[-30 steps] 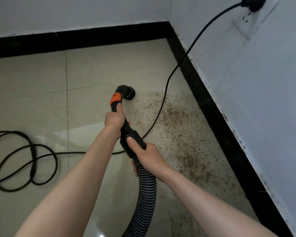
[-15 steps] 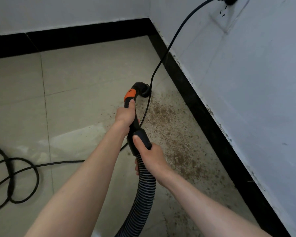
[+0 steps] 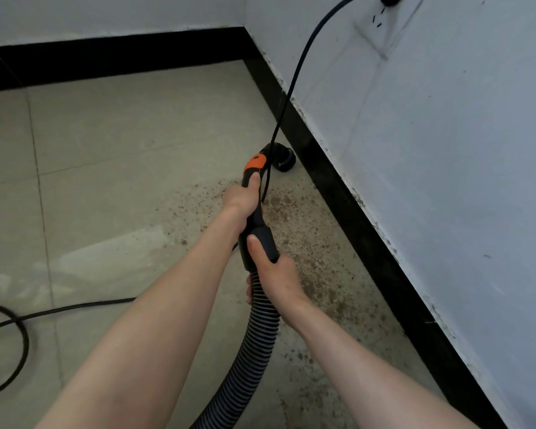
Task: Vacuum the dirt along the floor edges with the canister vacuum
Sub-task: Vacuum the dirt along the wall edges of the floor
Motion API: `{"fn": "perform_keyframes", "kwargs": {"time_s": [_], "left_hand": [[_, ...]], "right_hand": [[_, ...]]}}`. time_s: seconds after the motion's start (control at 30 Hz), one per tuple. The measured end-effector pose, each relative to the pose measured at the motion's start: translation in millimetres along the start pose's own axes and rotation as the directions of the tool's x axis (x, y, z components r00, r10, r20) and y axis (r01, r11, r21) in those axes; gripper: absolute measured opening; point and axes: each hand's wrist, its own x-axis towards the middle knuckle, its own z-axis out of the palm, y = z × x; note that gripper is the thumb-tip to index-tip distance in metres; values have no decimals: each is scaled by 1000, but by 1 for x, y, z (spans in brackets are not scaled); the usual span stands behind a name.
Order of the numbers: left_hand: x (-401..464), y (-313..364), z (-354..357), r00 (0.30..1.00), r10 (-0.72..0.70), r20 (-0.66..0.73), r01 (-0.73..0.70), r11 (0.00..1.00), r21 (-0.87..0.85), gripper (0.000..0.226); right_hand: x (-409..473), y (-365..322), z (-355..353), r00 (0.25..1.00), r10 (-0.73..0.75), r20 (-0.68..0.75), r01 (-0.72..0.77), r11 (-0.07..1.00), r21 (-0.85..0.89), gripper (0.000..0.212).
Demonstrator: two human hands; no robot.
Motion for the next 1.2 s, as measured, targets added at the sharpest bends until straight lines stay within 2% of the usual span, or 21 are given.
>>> {"fn": "perform_keyframes", "kwargs": {"time_s": [0.23,0.43,0.67,0.93,1.1,1.2], "left_hand": [[29,10,2,999,47,-23,-47,999,8,50],[23,10,13,997,64,48,-66,997,35,55],[3,-8,11,995,3,103,-2,1000,-5,58],[-23,-7,7,990,-34,133,39,999,-36,59],[-30,-14,6,998,-21,63,25,997,-69,57],[-30,-19,-8,1000,4,-25,-6,997,-71,54]], "right_hand": [[24,-12,1,1000,-16,15,16,1000,2,46],[17,-6,-2,999,-11,-37,12,999,35,44],[-5,7,-4,999,-5,-52,5,1000,-1,47],[-31,5,-13,1000,24,1,-24,1000,13,47],[-30,16,-21,998,-51,28,51,999,-2,47],[-28,25,-13,991,-93,101,94,996,-5,47]]}}
